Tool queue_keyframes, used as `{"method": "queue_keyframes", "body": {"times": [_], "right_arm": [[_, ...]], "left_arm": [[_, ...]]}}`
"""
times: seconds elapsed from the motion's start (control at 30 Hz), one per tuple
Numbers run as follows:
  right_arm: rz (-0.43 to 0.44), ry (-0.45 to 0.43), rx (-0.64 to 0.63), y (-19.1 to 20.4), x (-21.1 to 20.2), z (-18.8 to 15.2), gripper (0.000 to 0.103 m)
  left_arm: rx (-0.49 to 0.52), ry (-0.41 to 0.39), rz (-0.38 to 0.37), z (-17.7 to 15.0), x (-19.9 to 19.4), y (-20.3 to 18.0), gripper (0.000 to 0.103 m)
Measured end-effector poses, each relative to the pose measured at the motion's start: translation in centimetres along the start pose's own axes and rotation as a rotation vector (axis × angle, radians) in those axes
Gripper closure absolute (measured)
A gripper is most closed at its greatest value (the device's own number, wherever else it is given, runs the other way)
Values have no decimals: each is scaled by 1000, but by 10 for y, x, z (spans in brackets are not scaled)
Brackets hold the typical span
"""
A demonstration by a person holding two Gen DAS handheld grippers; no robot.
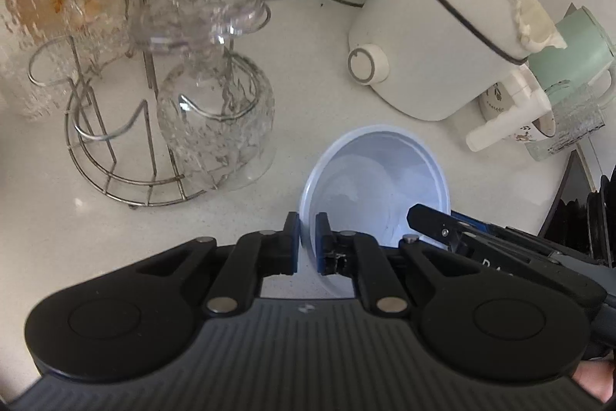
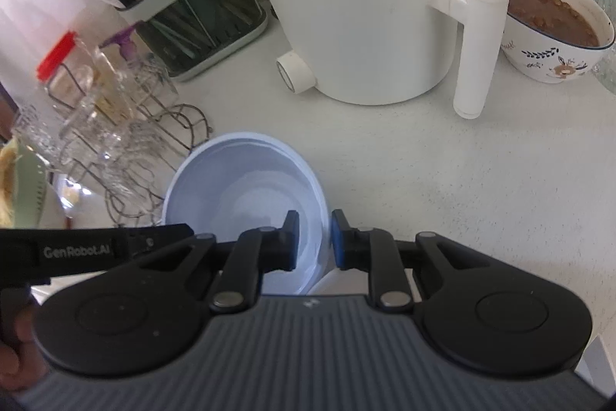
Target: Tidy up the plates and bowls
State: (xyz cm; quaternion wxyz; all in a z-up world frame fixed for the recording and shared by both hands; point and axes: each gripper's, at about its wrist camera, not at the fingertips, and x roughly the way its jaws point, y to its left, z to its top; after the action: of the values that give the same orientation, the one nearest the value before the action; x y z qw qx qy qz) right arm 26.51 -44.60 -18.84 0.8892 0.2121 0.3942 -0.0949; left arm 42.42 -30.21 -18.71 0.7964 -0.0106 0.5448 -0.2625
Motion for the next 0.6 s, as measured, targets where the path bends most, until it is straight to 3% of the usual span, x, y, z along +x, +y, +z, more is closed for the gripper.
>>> {"method": "queue_keyframes", "body": {"times": [0.6], "right_arm": [[31,-109,-1,27,-79,1,82]], "left_arm": [[-17,-41,-53,-17,-78,1,93]]}}
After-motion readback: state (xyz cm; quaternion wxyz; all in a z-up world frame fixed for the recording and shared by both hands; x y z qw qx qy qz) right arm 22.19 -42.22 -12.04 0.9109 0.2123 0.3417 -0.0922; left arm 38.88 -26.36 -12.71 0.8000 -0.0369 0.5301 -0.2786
